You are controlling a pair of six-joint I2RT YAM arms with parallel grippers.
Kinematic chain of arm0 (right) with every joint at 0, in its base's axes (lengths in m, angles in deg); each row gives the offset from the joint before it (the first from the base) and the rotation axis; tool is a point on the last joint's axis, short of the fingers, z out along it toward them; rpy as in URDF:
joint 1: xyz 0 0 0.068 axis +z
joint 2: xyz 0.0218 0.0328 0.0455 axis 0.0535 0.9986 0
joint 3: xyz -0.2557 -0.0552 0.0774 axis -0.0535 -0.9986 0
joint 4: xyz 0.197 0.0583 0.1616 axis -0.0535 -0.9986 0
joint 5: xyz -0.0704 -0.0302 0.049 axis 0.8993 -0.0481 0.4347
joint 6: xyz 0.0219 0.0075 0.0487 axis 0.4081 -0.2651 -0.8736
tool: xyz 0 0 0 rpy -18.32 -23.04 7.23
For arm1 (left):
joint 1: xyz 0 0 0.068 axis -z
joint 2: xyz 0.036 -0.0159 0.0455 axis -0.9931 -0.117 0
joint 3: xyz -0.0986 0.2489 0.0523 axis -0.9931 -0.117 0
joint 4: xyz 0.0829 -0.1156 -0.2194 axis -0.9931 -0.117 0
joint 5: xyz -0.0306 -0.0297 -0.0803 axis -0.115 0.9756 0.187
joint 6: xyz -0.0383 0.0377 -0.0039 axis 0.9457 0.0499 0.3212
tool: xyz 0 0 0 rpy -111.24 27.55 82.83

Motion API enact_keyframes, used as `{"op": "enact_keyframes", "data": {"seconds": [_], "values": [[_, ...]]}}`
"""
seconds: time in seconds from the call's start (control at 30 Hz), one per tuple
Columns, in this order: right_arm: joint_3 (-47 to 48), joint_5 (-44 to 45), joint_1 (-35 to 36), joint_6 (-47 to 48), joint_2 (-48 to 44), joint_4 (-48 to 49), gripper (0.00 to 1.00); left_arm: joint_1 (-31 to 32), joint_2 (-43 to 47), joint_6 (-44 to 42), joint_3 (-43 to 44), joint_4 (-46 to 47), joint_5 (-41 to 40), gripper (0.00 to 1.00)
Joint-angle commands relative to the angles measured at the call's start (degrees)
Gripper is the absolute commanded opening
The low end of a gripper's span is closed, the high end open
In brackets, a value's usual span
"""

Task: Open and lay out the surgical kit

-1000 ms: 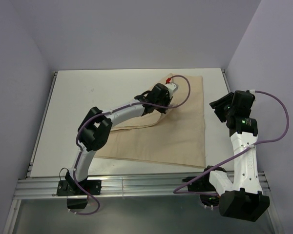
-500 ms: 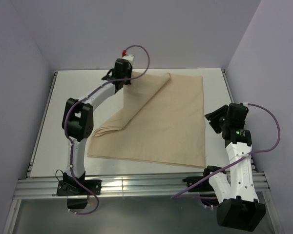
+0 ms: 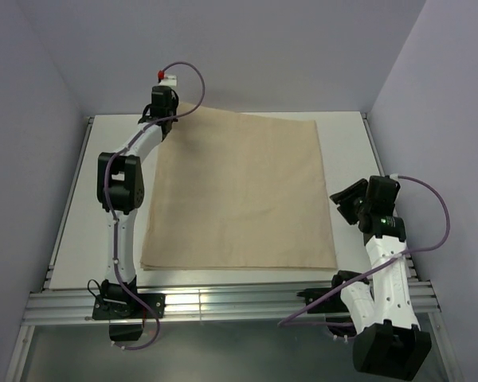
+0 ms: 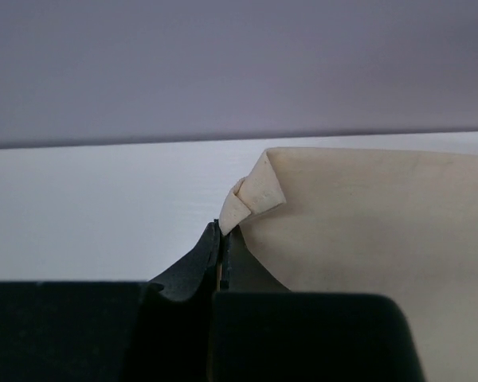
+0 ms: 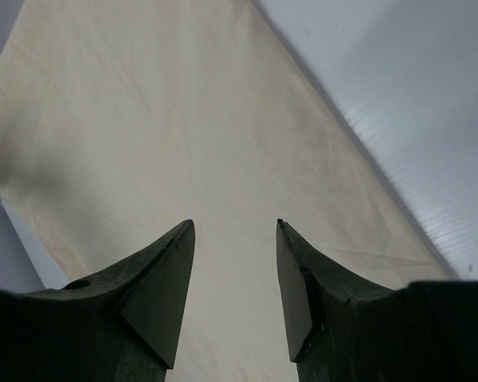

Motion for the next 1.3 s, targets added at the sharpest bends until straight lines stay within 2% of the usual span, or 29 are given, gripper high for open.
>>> {"op": "enact_keyframes", "data": {"seconds": [0.0,0.07,0.13,0.17,0.2,0.23,0.27,0.37,0.4,0.47,0.6,0.63,0.7,0.73,0.83,0.93,1.13,1.27], "values": [[-0.7,0.1,-0.1,2.2,1.4,3.1,0.53,-2.7,-2.2,-1.1,4.1,4.2,-1.5,0.00],[-0.7,0.6,-0.1,2.8,2.0,3.4,0.53,-3.4,-3.5,-1.3,4.5,3.8,-1.0,0.05],[-0.5,0.6,-0.1,3.5,3.2,3.6,0.54,-3.5,-3.8,-1.8,4.5,3.5,-0.4,0.17],[0.1,0.4,-0.1,3.7,3.6,3.8,0.54,-3.5,-3.7,-2.1,4.4,3.3,-0.7,0.24],[0.5,0.3,-0.1,4.1,4.7,3.7,0.54,-3.5,-3.4,-2.3,4.1,3.3,-0.9,0.42],[0.9,0.1,-0.1,4.3,5.3,3.8,0.54,-3.5,-2.5,-2.1,3.8,1.7,-1.2,0.53],[1.7,-0.7,-0.1,4.7,5.9,3.8,0.54,-3.7,-1.8,-1.4,3.6,0.8,-1.2,0.59],[3.9,-1.1,0.5,6.6,9.0,3.5,0.55,-3.8,1.3,-0.1,3.5,-2.0,-0.4,0.66],[4.5,-0.7,0.7,7.9,10.5,2.9,0.55,-3.8,2.2,1.3,3.8,-5.5,-0.1,0.69],[6.4,-0.7,1.6,9.2,11.9,2.1,0.55,-3.8,5.0,5.8,3.7,-9.3,1.8,0.70],[9.6,-0.4,4.8,10.9,15.1,1.1,0.55,-3.9,8.8,12.1,2.7,-22.5,2.5,0.61],[10.3,-0.5,5.9,11.1,15.9,0.9,0.55,-4.0,10.6,14.2,0.2,-28.0,0.9,0.61],[13.1,0.8,10.4,11.3,18.0,0.0,0.55,-6.0,12.9,19.1,-4.1,-31.9,2.7,0.59],[14.0,1.8,11.9,11.3,18.8,-0.1,0.55,-6.7,16.4,20.9,-11.3,-32.4,3.4,0.59],[17.0,1.5,17.4,10.4,22.0,0.9,0.55,-9.6,24.2,24.3,-24.9,-31.1,6.8,0.58],[20.0,1.7,21.6,9.1,25.0,1.3,0.55,-10.1,30.1,24.8,-33.9,-30.5,8.8,0.58],[24.2,1.2,26.6,9.1,28.3,2.0,0.55,-10.1,35.2,25.2,-42.4,-33.3,12.6,0.59],[23.3,1.0,26.9,9.5,27.6,2.8,0.55,-10.1,38.9,24.5,-47.3,-31.5,18.7,0.60]]}}
